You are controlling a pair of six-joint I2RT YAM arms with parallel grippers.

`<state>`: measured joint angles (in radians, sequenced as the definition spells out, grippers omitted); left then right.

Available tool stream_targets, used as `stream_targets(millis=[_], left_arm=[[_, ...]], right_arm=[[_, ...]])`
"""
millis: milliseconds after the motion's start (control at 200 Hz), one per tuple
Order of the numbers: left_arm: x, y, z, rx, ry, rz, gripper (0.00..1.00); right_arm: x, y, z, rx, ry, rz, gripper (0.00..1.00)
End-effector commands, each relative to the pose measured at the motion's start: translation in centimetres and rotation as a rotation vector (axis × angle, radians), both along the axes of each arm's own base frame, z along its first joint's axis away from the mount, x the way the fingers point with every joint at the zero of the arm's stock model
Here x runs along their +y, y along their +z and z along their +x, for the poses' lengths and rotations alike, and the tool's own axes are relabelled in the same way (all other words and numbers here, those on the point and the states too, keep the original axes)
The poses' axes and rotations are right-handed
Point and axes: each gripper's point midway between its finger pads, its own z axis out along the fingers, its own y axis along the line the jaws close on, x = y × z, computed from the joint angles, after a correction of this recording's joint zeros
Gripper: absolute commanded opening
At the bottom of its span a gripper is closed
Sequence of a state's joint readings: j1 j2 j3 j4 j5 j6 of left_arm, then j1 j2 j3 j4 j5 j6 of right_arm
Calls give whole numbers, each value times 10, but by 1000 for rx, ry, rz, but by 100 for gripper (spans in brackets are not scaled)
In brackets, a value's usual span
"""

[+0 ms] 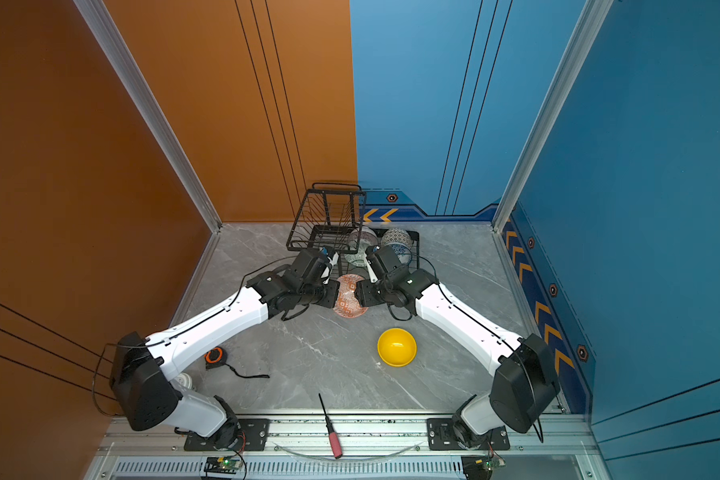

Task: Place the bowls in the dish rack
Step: 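Carry the orange-patterned bowl toward the rack while the right gripper grasps its rim, then release the bowl with the left gripper while the right gripper carries it into the rack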

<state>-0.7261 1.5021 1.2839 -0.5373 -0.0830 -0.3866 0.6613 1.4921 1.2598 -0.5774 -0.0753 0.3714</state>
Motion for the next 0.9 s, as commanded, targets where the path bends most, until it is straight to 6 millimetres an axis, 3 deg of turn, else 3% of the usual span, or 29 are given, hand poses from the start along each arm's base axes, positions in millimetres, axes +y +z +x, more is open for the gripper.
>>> stream_targets(millis=[0,230,325,666,896], left_arm=[[-3,15,12,-51,29,-43,0],[1,16,11,-56,32,-46,0],[2,13,10,-51,35,-48,0],[6,1,6,-28,14,-15,0],[17,5,4,-34,-1,49,68]], right_arm=[[1,-4,5,-5,-34,-1,51],[-1,-4,10,-19,-59,-10,23],[-2,-3,12,-31,-67,-14,0],[-6,7,18,-102,-57,-48,0],[-16,21,25,-177,-25,-102,0]])
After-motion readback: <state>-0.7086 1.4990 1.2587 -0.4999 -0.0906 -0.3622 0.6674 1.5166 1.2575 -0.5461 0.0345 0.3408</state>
